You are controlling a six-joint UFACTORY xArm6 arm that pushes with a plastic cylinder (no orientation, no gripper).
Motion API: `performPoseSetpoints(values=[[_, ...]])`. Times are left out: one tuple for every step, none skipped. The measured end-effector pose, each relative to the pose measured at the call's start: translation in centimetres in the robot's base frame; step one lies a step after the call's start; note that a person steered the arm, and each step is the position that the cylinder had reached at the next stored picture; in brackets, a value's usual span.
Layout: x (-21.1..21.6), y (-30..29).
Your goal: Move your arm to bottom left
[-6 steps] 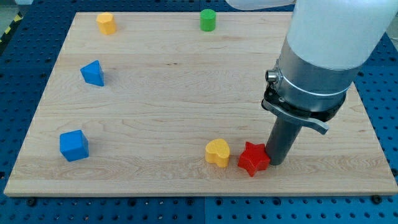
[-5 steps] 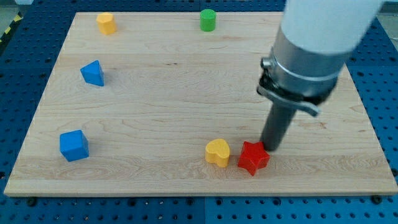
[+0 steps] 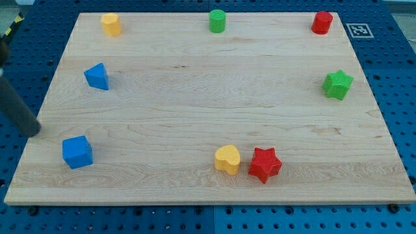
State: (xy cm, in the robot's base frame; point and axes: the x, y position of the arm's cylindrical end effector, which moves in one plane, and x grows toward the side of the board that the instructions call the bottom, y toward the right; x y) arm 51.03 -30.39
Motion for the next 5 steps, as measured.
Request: performPoseSetpoints(values=[[0.7, 0.0], [3.5, 0.0], [4.6, 0.0], [4.6, 0.1], [3.6, 3.8]])
